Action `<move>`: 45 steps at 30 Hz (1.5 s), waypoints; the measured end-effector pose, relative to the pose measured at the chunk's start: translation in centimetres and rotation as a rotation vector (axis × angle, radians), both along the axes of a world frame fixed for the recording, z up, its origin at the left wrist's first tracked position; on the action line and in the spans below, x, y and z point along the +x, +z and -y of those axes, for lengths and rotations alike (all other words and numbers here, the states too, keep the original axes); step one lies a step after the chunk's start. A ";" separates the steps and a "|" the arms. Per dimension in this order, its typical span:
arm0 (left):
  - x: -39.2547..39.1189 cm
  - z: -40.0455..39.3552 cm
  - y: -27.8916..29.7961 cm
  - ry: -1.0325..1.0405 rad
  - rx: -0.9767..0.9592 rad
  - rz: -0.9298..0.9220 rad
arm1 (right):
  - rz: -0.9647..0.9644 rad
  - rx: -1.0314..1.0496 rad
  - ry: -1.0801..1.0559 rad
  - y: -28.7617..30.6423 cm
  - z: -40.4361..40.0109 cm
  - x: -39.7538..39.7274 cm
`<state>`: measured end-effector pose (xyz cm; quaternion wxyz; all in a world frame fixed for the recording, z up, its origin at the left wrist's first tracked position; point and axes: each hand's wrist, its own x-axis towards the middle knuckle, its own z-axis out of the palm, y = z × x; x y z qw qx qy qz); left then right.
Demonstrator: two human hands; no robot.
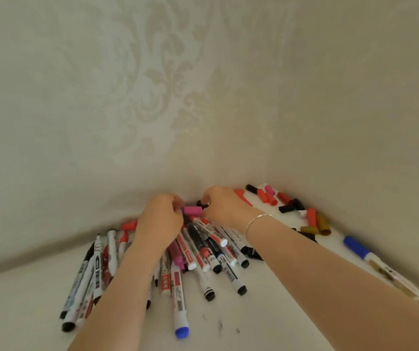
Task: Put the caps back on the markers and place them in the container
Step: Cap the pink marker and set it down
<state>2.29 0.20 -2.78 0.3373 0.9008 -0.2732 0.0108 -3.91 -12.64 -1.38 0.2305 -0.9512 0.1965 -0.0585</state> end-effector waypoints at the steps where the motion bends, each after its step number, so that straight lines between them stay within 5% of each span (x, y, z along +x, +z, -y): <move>1: 0.1 0.0 -0.3 -0.001 0.010 -0.012 | -0.002 0.005 0.005 -0.4 -0.1 0.6; 17: 0.3 -1.0 -1.3 -0.005 -0.022 -0.063 | 0.013 -0.058 0.031 -1.6 0.8 3.6; 24: -0.4 -0.7 -0.7 -0.027 -0.123 -0.094 | 0.091 0.509 -0.009 2.8 0.2 1.3; 28: 0.6 -2.0 0.1 0.002 -0.195 -0.173 | 0.068 0.606 -0.012 3.4 -0.7 0.7; 38: 1.1 -3.8 0.4 0.094 0.231 -0.101 | 0.091 0.633 -0.107 2.4 -1.9 1.2; 45: -0.4 -2.7 0.2 0.109 0.308 -0.035 | 0.151 0.656 -0.118 2.6 -2.5 1.4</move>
